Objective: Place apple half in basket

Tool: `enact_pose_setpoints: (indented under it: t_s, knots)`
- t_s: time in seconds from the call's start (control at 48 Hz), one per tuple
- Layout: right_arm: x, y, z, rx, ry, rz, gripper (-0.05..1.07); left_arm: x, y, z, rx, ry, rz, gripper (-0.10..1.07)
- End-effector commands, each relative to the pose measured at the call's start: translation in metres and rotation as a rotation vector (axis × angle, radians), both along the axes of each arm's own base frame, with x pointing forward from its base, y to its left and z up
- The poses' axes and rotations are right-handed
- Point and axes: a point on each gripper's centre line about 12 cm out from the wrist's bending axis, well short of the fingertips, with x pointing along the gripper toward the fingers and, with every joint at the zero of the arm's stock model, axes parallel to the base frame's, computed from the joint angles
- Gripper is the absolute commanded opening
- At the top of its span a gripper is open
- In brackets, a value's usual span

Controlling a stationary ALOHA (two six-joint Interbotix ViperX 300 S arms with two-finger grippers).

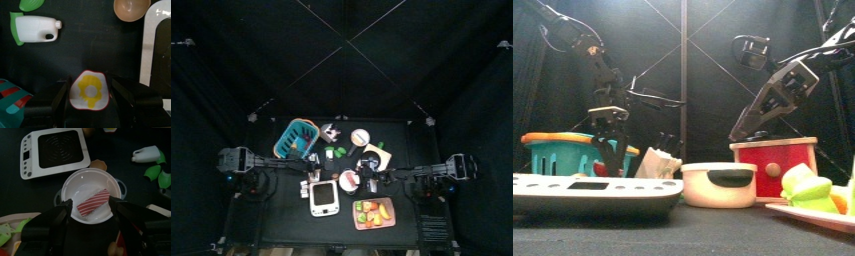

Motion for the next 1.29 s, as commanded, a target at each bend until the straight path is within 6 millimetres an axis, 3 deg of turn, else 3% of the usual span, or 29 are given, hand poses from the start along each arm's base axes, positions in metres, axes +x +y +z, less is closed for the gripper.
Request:
enact_pose_setpoints:
  t_s: [0.0,0.229,0.5,0.771,0.896,1.0,1.271]
  knots:
    - [0.004,-0.002,0.011,0.0,-0.037,-0.005,0.92,0.008,-0.003,0.017,-0.023,-0.066,0.016,0.77]
    - [0.003,-0.002,0.009,0.0,-0.025,-0.01,0.92,0.021,-0.016,0.033,-0.048,-0.169,-0.022,0.77]
    - [-0.007,-0.006,0.005,0.008,0.041,-0.063,0.91,0.056,-0.04,0.06,-0.054,-0.396,-0.122,0.77]
    - [-0.011,-0.006,0.006,0.017,0.039,-0.072,0.92,0.072,-0.049,0.057,-0.066,-0.443,-0.147,0.77]
    - [-0.011,-0.006,0.006,0.017,0.039,-0.072,0.92,0.067,-0.046,0.063,-0.059,-0.423,-0.137,0.77]
    - [-0.011,-0.006,0.005,0.017,0.042,-0.072,0.92,0.056,-0.042,0.079,-0.035,-0.402,-0.135,0.77]
    - [-0.009,-0.006,0.005,0.015,0.04,-0.069,0.92,0.003,-0.021,0.129,0.118,-0.341,-0.129,0.77]
